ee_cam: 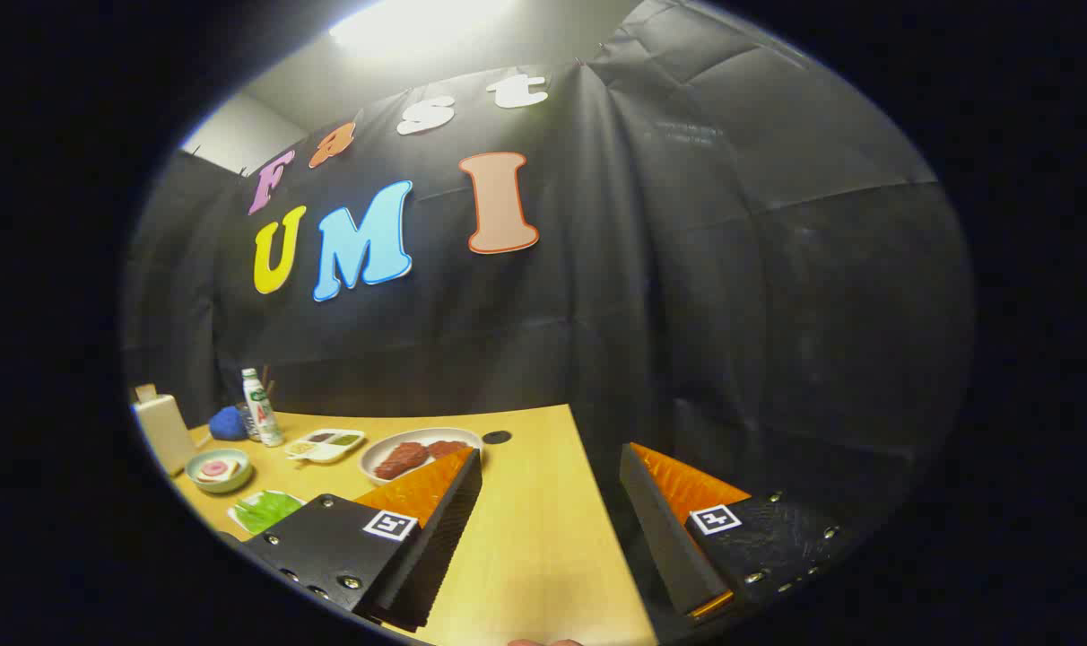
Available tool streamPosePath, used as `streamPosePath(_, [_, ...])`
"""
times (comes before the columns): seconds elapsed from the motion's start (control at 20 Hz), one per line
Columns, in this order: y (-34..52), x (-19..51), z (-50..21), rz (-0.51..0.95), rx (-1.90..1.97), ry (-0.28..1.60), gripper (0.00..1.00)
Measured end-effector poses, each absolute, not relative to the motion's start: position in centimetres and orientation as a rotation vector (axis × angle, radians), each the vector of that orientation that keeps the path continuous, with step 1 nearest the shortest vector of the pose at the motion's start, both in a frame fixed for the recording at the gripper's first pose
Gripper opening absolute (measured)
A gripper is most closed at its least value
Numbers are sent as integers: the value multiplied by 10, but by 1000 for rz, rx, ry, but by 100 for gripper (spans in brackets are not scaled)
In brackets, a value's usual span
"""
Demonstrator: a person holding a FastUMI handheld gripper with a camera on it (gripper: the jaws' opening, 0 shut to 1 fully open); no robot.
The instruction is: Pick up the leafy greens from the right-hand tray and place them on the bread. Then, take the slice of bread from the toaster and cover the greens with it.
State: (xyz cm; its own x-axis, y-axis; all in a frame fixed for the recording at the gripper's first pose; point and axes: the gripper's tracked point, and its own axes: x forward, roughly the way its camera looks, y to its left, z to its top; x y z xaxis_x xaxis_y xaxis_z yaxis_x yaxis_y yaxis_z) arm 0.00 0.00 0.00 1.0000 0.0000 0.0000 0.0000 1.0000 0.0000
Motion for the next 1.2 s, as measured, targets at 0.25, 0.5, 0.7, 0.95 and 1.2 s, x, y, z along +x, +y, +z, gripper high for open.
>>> streamPosePath(0.25, [51,-47,17,9,-60,-37,95])
streamPosePath(0.5, [84,-69,13,10,-68,-50,95])
streamPosePath(0.7, [112,-80,7,46,-104,-50,95])
streamPosePath(0.95, [141,-78,-8,96,-130,-8,95])
streamPosePath(1.2, [164,-70,-28,147,-142,38,95])
